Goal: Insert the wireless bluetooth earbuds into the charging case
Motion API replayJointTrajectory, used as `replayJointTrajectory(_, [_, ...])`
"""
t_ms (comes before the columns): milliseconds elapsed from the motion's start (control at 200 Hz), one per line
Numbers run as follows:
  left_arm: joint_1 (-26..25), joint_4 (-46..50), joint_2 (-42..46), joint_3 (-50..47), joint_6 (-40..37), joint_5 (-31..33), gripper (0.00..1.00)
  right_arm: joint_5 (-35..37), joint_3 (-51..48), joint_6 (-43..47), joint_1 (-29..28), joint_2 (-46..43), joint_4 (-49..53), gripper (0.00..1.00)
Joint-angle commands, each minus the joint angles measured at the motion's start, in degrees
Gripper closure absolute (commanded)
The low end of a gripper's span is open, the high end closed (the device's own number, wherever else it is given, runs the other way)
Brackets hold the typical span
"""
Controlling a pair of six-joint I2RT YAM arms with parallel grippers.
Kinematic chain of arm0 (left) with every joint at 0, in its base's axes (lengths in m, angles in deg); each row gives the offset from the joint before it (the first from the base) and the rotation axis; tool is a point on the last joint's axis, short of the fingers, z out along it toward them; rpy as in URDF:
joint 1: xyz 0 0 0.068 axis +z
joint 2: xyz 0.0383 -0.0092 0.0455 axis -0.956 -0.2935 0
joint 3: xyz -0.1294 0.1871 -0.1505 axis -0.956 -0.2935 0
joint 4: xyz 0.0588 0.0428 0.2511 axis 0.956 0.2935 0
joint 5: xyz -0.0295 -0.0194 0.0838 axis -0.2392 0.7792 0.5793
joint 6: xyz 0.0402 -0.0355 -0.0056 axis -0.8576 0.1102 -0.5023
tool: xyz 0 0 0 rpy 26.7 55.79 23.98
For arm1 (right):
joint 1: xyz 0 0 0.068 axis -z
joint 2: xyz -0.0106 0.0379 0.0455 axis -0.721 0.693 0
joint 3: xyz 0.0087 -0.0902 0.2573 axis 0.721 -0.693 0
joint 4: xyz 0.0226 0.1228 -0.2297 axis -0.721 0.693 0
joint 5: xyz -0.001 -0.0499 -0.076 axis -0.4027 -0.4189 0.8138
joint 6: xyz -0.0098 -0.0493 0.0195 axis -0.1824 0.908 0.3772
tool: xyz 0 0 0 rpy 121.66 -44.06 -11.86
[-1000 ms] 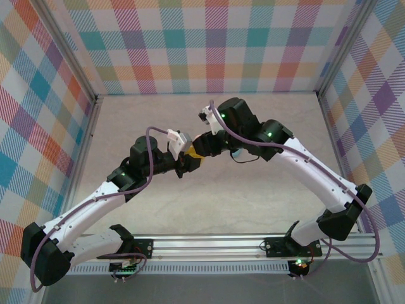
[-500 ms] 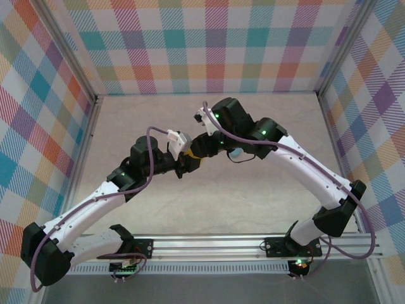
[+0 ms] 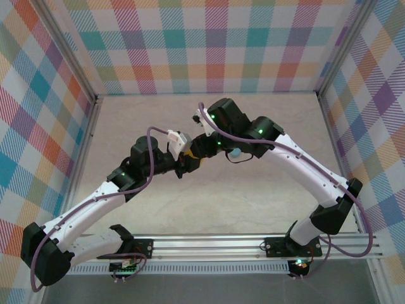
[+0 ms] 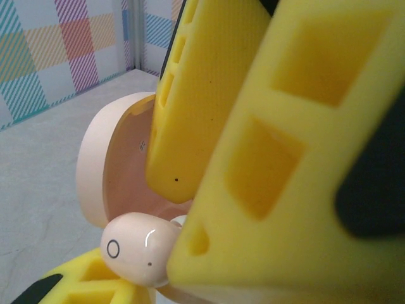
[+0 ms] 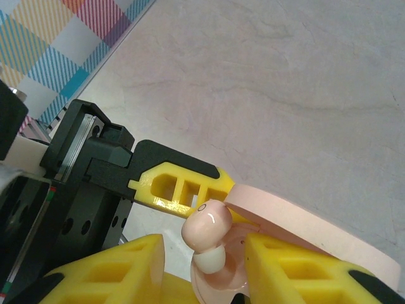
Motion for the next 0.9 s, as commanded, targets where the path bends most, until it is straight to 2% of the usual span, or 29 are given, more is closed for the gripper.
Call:
replayJointTrajectory(0, [0.2,-2.3,1.4,1.3,-1.1,-0.7,0.70,0.3,0.5,0.0,-0.5,0.4,1.5,0.63])
replayJointTrajectory(330, [0.2,-3.1,1.0,1.4,-0.7,-0.5,0.70,-4.6,-1.2,-0.7,-0.5,-0.2,0.3,0.68])
replayJointTrajectory(645, [0.2,-3.3,0.8,1.4,-0.6,-0.4,0.70,-1.3,-1.9,-0.4,-0.5,-2.0,0.5,0.77])
replayJointTrajectory(895, [0.2,-3.6,1.2,1.0,-0.4,-0.1,0.70,1.4,-4.5,-1.5,-0.4,-4.9,-1.0,0.79])
